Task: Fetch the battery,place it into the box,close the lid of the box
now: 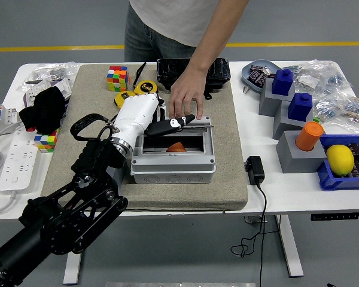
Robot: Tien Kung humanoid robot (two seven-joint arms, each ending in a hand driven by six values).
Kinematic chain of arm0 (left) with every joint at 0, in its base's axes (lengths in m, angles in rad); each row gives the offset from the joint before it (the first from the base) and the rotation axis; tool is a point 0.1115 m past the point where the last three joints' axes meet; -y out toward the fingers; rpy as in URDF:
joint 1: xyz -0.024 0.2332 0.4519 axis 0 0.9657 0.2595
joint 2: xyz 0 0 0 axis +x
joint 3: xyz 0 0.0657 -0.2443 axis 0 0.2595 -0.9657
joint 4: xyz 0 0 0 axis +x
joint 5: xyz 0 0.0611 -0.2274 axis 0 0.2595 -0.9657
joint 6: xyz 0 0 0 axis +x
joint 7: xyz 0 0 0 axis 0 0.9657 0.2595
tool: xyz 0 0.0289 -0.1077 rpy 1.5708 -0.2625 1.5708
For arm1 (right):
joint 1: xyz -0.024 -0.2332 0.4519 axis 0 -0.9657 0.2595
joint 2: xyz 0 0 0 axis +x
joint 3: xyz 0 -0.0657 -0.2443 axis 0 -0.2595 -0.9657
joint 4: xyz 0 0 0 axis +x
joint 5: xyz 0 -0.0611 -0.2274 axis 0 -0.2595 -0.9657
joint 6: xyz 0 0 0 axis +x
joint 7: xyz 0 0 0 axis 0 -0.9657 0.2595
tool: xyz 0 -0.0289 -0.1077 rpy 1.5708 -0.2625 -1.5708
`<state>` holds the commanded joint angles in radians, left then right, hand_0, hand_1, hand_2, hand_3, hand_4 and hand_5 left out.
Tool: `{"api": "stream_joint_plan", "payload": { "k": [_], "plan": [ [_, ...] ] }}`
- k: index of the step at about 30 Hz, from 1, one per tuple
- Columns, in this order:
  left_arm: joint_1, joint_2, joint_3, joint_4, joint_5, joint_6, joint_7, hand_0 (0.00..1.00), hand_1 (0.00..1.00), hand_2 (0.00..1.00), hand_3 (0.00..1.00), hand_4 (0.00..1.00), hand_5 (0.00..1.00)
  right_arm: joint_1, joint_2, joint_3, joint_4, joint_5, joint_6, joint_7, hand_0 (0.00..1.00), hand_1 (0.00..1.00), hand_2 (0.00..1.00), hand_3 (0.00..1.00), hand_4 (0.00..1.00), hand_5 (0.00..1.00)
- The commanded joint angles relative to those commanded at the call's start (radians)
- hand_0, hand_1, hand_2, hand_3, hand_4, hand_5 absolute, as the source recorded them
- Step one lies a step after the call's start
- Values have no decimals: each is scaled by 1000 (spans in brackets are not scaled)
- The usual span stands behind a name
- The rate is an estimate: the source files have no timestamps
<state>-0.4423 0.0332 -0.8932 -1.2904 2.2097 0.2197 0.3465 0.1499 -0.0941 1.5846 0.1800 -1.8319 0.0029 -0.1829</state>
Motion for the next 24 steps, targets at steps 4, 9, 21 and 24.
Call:
{"api": "stream_joint_plan", "payload": {
  "k": [4, 9, 21, 24],
  "plan": [
    [16, 2, 20, 1, -9, -1, 1, 289, 43, 81, 159, 998, 998, 0, 1, 1, 0, 0, 0, 0, 828, 726, 666, 644, 998, 843],
    [25, 7, 27, 3, -10, -3, 3, 289, 43, 81, 159, 998, 998, -1, 1, 1, 0, 0, 0, 0, 828, 726, 667, 645, 998, 842],
    [41, 3, -60, -27, -121, 42, -100, 295, 48, 83, 159, 998, 998, -1, 3, 3, 0, 2, -1, 1, 828, 726, 667, 643, 998, 842],
    [61, -5, -101, -64, -244, 5, -191, 311, 60, 90, 162, 998, 998, -2, 4, 5, 0, 1, -1, 0, 828, 726, 667, 643, 998, 842]
  ]
}}
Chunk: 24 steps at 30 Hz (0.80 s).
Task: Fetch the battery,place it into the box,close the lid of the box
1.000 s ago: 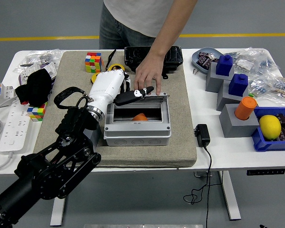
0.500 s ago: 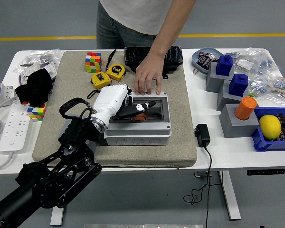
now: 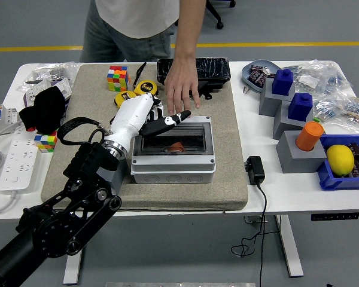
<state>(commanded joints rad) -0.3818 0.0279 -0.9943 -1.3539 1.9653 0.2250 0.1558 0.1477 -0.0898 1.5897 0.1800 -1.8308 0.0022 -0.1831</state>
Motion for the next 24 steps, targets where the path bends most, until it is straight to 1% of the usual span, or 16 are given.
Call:
{"api": "stream_joint_plan", "payload": {
  "k": [1, 3, 5, 6, 8, 9, 11, 12, 14, 17, 18, 20, 23, 24],
  "plan": [
    [9, -4, -23, -19, -46, -17, -34, 311, 60, 90, 162, 998, 998, 0, 0, 1, 0, 0, 0, 0, 828, 726, 667, 643, 998, 842],
    [18, -8, -50, -39, -123, -38, -66, 311, 60, 90, 162, 998, 998, -1, 1, 1, 0, 0, 0, 0, 828, 726, 667, 643, 998, 842],
    [38, -15, -95, -75, -201, -79, -106, 311, 60, 90, 162, 998, 998, -1, 1, 1, 0, 2, -1, 0, 828, 726, 667, 643, 998, 842],
    [49, -17, -126, -98, -247, -112, -124, 326, 88, 115, 169, 998, 998, -1, 2, 1, 0, 2, -1, 0, 828, 726, 666, 643, 998, 842],
    [59, -19, -156, -119, -331, -148, -138, 326, 88, 115, 169, 998, 998, -1, 2, 1, 0, 4, -1, 0, 828, 726, 666, 643, 998, 842],
    [73, -21, -186, -140, -377, -187, -150, 326, 88, 115, 169, 998, 998, -2, 3, 2, 0, 3, -1, 0, 828, 726, 666, 643, 998, 842],
    [91, -26, -231, -158, -461, -246, -163, 326, 88, 115, 169, 998, 998, -2, 4, 1, 0, 5, -1, 0, 828, 726, 666, 643, 998, 842],
    [100, -28, -258, -161, -500, -280, -166, 334, 184, 184, 176, 998, 998, -3, 4, 2, 0, 5, -1, 0, 828, 726, 667, 645, 998, 842],
    [111, -28, -301, -161, -591, -331, -168, 334, 184, 184, 176, 998, 998, -3, 6, 2, 0, 5, -1, 0, 828, 726, 667, 645, 998, 842],
    [130, -28, -356, -152, -708, -368, -176, 334, 184, 184, 176, 998, 998, -2, 7, 1, 0, 8, -1, 0, 828, 726, 667, 645, 998, 842],
    [135, -28, -372, -150, -754, -371, -179, 429, 497, 387, 333, 998, 998, -2, 7, 1, 0, 8, -1, 0, 828, 726, 667, 643, 998, 841],
    [148, -28, -401, -147, -838, -374, -192, 429, 497, 387, 333, 998, 998, -2, 8, 0, 0, 9, -1, 0, 828, 726, 667, 643, 998, 841],
    [162, -28, -423, -148, -968, -382, -204, 429, 497, 387, 333, 998, 998, -1, 8, 0, 0, 7, -1, 0, 828, 726, 667, 643, 998, 841],
    [166, -28, -427, -149, -1007, -383, -206, 700, 738, 692, 588, 998, 998, -1, 8, 0, 0, 7, -1, -1, 828, 726, 667, 643, 998, 842]
  ]
}}
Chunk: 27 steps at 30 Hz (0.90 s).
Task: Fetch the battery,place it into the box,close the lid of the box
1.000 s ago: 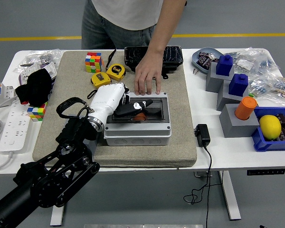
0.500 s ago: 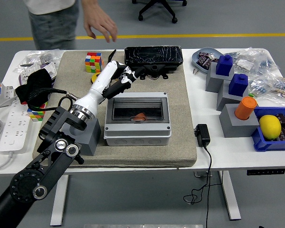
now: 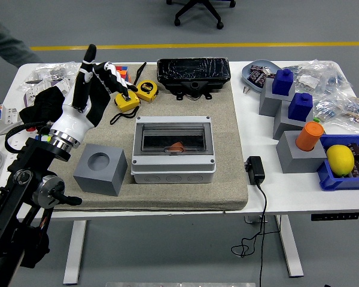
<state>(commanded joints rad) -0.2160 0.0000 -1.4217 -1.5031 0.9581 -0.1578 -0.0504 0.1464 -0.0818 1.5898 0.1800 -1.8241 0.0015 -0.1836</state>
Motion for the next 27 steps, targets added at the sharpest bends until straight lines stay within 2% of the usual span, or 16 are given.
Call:
{"api": "stream_joint_plan", "payload": {
  "k": [5, 6, 11, 12, 15, 16, 17, 18, 21, 23, 24, 25, 27],
  "plan": [
    [21, 0, -24, -7, -214, -9, -19, 700, 738, 692, 588, 998, 998, 1, -1, -2, 0, -2, 0, -1, 828, 726, 667, 643, 998, 842],
    [27, 0, -29, -8, -254, -14, -26, 812, 872, 836, 781, 998, 998, 1, -1, -3, 0, -2, 0, -1, 828, 726, 667, 643, 998, 842],
    [44, 1, -43, -13, -453, -18, -49, 812, 872, 836, 781, 998, 998, 2, 0, -8, 0, 1, 1, 0, 828, 726, 667, 643, 998, 842],
    [48, 3, -49, -16, -498, -9, -55, 892, 972, 979, 928, 998, 998, 1, 0, -9, 0, 1, 1, 0, 828, 726, 667, 644, 998, 843],
    [56, 7, -68, -18, -601, 16, -59, 892, 972, 979, 928, 998, 998, -1, 1, -9, 0, 0, 1, 0, 828, 726, 667, 644, 998, 843],
    [59, 8, -78, -19, -594, 30, -59, 892, 972, 979, 928, 998, 998, -2, 1, -9, 0, 0, 1, 0, 828, 726, 667, 644, 998, 843],
    [63, 9, -89, -21, -550, 56, -58, 892, 972, 979, 928, 998, 998, -2, 1, -9, 0, 0, 1, 0, 828, 726, 667, 644, 998, 843],
    [67, 10, -101, -27, -507, 88, -50, 925, 998, 998, 998, 998, 998, -3, 0, -8, 0, 2, 1, 1, 860, 749, 686, 647, 998, 844],
    [74, 11, -119, -35, -383, 168, -18, 925, 998, 998, 998, 998, 998, -3, 0, -2, 0, 8, -1, 6, 860, 749, 686, 647, 998, 844],
    [77, 12, -123, -34, -299, 241, 5, 925, 998, 998, 998, 998, 998, -3, 0, -1, 0, 13, -5, 9, 860, 749, 686, 647, 998, 844],
    [78, 12, -125, -30, -260, 266, 15, 938, 998, 998, 998, 998, 998, -3, 0, 0, 0, 15, -6, 10, 863, 780, 732, 693, 998, 848],
    [78, 12, -129, -19, -214, 301, 32, 938, 998, 998, 998, 998, 998, -2, 0, 3, 0, 15, -10, 11, 863, 780, 732, 693, 998, 848],
    [79, 12, -136, 1, -130, 326, 50, 938, 998, 998, 998, 998, 998, -1, 1, 6, 0, 18, -22, 14, 863, 780, 732, 693, 998, 848]
  ]
}}
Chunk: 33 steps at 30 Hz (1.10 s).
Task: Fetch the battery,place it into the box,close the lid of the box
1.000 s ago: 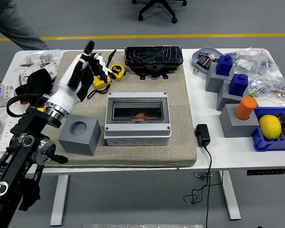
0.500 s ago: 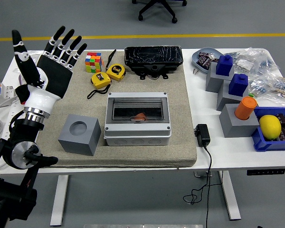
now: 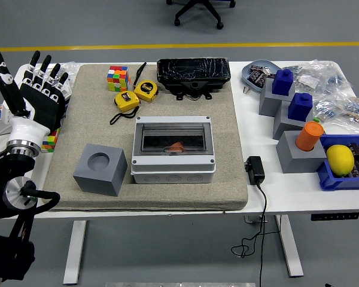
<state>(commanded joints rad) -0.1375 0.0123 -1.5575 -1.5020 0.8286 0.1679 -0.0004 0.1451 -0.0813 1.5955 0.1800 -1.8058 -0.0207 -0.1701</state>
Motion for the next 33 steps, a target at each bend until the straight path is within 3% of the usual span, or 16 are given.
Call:
{"api": "stream_joint_plan", "payload": {
  "k": [2, 3, 10, 17, 21, 28, 33],
  "plan": [
    [0, 0, -7, 14, 85, 9, 10, 938, 998, 998, 998, 998, 998, 0, 0, 2, 0, -1, -5, 0, 863, 780, 732, 693, 998, 848],
    [0, 0, -14, 24, 130, 11, 18, 998, 998, 998, 998, 998, 998, 0, 0, 2, 0, -3, -6, 0, 849, 784, 747, 712, 998, 849],
    [7, 1, -59, 51, 422, -8, 81, 998, 998, 998, 998, 998, 998, -3, 1, 3, 0, -7, -2, -3, 848, 783, 748, 713, 998, 851],
    [7, 3, -89, 60, 711, -35, 198, 998, 998, 998, 998, 998, 998, -2, 0, -3, 0, -6, 2, -4, 845, 782, 747, 712, 998, 846],
    [3, 3, -115, 68, 880, -75, 311, 998, 998, 998, 998, 998, 998, 1, -1, -7, 0, -3, 4, -3, 844, 775, 742, 707, 998, 844],
    [-1, 4, -133, 89, 1179, -138, 425, 998, 998, 998, 998, 998, 998, -4, 1, -6, 0, -5, 9, -6, 837, 772, 739, 707, 997, 844],
    [-16, 9, -133, 121, 1387, -133, 421, 998, 998, 998, 998, 998, 998, -3, 1, -11, 0, 4, 13, -4, 836, 765, 732, 708, 996, 844]
  ]
}}
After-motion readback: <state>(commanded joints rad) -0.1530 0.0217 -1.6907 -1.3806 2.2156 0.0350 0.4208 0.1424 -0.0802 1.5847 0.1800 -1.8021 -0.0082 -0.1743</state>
